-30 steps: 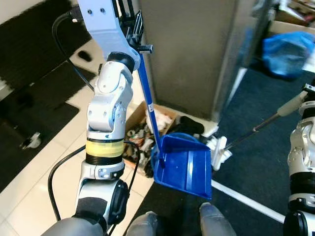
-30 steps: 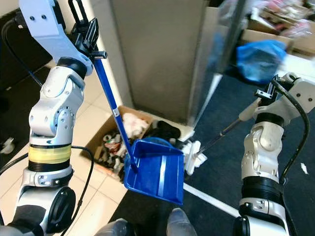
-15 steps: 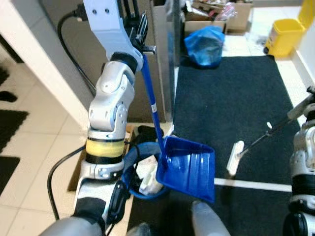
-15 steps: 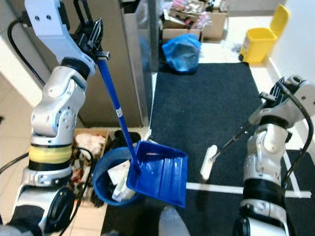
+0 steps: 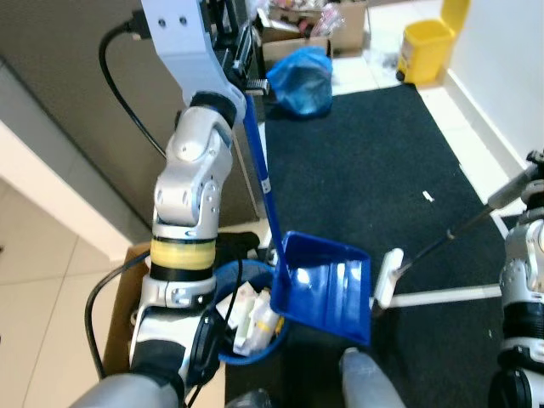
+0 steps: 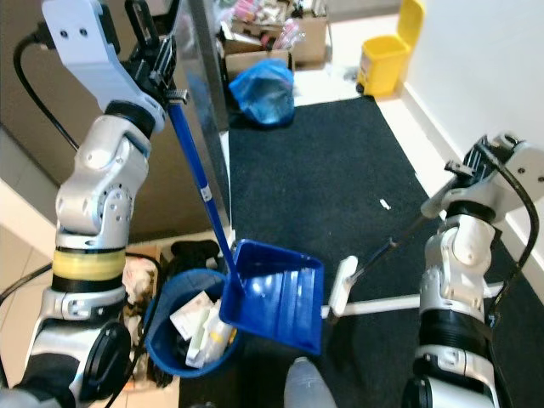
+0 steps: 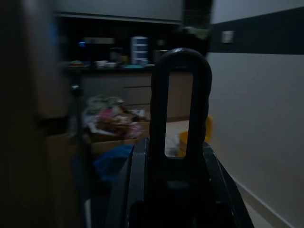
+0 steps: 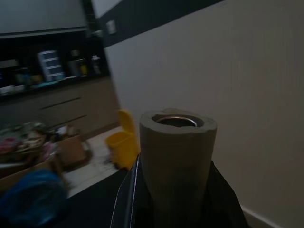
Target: Sweep floor
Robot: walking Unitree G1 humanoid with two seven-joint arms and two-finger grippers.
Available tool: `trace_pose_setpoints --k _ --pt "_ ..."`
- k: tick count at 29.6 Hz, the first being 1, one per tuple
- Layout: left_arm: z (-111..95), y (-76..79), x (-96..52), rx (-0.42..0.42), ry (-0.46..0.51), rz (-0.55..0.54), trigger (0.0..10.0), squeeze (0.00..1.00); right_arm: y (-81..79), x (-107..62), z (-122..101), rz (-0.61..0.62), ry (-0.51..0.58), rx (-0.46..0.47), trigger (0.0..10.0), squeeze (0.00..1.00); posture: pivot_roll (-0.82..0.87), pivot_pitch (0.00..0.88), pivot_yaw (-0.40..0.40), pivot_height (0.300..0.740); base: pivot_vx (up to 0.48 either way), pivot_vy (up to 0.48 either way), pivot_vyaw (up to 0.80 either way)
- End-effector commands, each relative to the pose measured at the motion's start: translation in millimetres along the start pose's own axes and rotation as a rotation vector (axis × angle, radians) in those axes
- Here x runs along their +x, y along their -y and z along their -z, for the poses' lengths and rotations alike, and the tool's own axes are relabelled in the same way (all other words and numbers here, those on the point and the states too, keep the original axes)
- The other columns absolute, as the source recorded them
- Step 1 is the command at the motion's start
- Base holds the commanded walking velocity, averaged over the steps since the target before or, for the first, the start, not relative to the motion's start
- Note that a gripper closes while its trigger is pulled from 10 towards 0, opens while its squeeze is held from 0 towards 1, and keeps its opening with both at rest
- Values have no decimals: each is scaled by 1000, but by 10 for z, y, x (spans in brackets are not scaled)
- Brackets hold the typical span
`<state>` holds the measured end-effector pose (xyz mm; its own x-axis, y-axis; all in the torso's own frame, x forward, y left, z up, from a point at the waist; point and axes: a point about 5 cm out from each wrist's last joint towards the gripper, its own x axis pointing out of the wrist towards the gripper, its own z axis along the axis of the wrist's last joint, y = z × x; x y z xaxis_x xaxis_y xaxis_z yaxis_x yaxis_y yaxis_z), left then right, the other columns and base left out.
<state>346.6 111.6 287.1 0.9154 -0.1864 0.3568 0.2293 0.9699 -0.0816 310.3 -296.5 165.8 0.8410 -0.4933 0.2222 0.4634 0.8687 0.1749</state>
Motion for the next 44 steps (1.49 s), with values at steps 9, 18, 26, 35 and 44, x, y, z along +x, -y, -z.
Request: trace_pose_setpoints --k 9,18,26,35,44 --pt "-79 -7 13 7 38 5 10000 0 -37 14 -76 -6 36 15 10000 0 -117 24 96 740 0 0 -767" --pt "-72 -12 15 10 35 7 10000 0 -38 3 -59 -3 31 15 10000 0 -115 26 99 740 0 0 -768" --pt "-65 -6 17 10 32 10 10000 0 -35 -7 -51 -2 29 15 10000 0 -116 29 101 740 0 0 -767" --pt "-60 -2 19 10 30 13 10000 0 -37 -11 -45 -1 27 16 10000 0 -114 31 104 740 0 0 -765" --pt "-55 2 21 9 30 15 10000 0 -38 -13 -38 -1 25 16 10000 0 -115 30 105 740 0 0 -768"
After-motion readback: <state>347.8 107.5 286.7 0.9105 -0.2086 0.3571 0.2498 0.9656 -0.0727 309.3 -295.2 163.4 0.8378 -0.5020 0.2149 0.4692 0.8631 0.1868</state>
